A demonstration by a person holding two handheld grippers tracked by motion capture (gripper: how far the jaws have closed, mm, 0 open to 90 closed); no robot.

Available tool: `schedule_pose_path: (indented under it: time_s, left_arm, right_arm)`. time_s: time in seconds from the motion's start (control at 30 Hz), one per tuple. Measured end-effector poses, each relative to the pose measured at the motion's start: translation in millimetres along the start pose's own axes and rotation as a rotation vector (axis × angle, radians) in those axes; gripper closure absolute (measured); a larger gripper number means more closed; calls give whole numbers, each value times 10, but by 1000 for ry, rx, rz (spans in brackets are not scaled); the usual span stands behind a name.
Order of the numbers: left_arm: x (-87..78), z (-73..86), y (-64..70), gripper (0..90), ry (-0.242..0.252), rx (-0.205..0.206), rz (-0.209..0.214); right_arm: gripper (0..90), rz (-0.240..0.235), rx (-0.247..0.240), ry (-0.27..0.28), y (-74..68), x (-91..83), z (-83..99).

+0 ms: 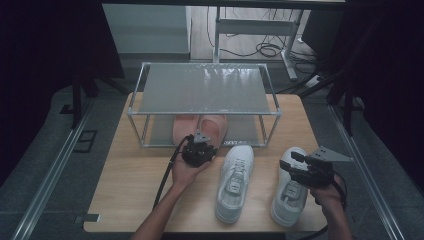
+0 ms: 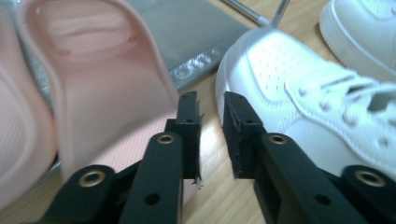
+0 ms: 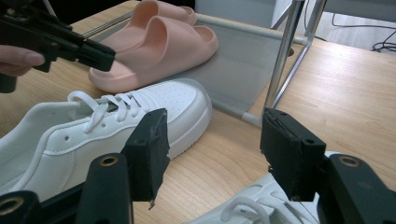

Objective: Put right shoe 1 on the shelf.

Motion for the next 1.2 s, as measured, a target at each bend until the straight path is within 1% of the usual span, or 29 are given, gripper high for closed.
schedule_pose_path:
  time_s: [0.07, 0.17, 0.4, 0.5, 0.63, 0.8, 0.97, 1.13, 1.2]
  left_arm:
    - [-43, 23, -17, 834, 1, -6, 2]
    - [-98, 63, -37, 867, 1, -11, 6]
    - [-227, 147, -67, 895, 2, -17, 14]
    - [-273, 180, -70, 900, -7, -4, 17]
    - [-318, 223, -88, 900, -42, 20, 24]
    - [-351, 267, -112, 900, -65, 26, 21]
    - [-378, 283, -135, 900, -79, 45, 20]
    - [-341, 268, -161, 900, -99, 60, 23]
    - [-298, 257, -154, 900, -116, 77, 28]
  right_arm:
    - [423, -1, -3, 0, -7, 2, -1]
    - [423, -1, -3, 0, -17, -1, -6]
    - [423, 0, -2, -6, -16, 15, 7]
    - [423, -1, -3, -9, -19, 15, 8]
    - [423, -1, -4, -6, -21, 12, 6]
    - [423, 2, 1, -7, -6, 21, 15]
    - [423, -3, -4, -9, -22, 21, 10]
    - [423, -2, -3, -12, -21, 39, 21]
    - [423, -4, -3, -15, -25, 47, 26]
Point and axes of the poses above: each handheld gripper's, and its own axes: x roughly forward along the jaws, z roughly out of its underside, y roughly to its right, the point moved 1 cm from there along x, roughly forward along the jaws, and after that the axes turned 14 degrees about y, right-handed, at the moved point
